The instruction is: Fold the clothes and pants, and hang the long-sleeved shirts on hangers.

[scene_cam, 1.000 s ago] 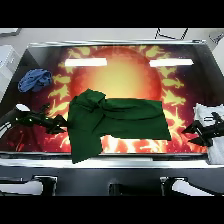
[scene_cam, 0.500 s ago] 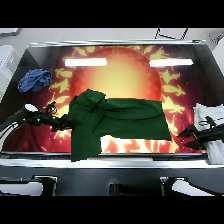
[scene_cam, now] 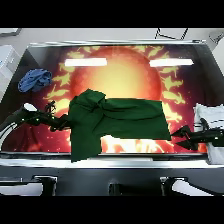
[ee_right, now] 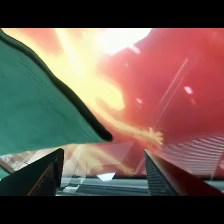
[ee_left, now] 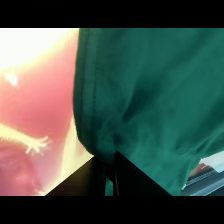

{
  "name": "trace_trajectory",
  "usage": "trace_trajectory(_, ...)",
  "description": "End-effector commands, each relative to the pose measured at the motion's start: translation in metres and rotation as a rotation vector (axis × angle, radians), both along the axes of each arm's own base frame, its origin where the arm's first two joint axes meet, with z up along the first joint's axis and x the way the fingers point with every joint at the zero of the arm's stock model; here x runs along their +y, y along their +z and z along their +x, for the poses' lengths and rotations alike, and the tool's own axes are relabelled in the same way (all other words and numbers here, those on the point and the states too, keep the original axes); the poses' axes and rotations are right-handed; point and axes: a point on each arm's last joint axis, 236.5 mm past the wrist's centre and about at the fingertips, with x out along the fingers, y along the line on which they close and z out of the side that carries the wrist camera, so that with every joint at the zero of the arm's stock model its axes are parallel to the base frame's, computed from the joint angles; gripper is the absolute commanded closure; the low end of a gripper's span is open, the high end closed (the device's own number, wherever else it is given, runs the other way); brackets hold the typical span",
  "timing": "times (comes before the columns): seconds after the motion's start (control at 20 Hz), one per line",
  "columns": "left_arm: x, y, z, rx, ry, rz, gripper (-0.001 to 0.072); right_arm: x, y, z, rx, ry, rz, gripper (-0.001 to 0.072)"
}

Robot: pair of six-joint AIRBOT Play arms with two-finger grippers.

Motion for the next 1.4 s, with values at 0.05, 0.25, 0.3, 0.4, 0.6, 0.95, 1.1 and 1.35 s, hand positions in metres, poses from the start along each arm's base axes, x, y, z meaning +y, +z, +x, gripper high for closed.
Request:
trace_trajectory(0.05, -0.001, 0.005, 0.001, -0.009, 0.0, -0.003, 0.0681, 0.023, -0.013, 0.016, -0.022, 0.044, -0.045, 0.0154)
trace_trajectory(0.25, -0.001, 0.01, 0.002, -0.02, -0.001, -0.003, 0.0681, 0.056, -0.016, 0.024, -0.001, 0.114, -0.057, 0.0531)
trace_trajectory(0.3, -0.001, 0.013, 0.003, -0.031, -0.002, -0.002, 0.0681, 0.062, -0.01, 0.024, -0.003, 0.147, -0.046, 0.067)
trace_trajectory(0.4, 0.001, 0.034, 0.017, -0.104, -0.008, 0.006, 0.0682, 0.063, 0.017, 0.039, -0.058, 0.195, -0.024, 0.0674)
trace_trajectory(0.6, 0.014, 0.197, 0.097, -0.596, -0.002, 0.08, 0.0683, 0.027, 0.163, 0.127, -0.472, 0.209, -0.242, 0.0674)
trace_trajectory(0.95, 0.017, 0.65, -0.031, -1.775, 0.128, 0.265, 0.0682, 0.011, 0.611, 0.057, -1.54, -0.005, -1.045, 0.0673)
trace_trajectory(1.1, 0.007, 0.687, -0.106, -1.9, 0.17, 0.235, 0.0681, 0.031, 0.641, -0.01, -1.612, -0.068, -1.103, 0.0673)
trace_trajectory(1.35, 0.011, 0.732, -0.166, -2.091, 0.276, 0.21, 0.0683, 0.039, 0.676, -0.051, -1.735, -0.15, -1.173, 0.0673)
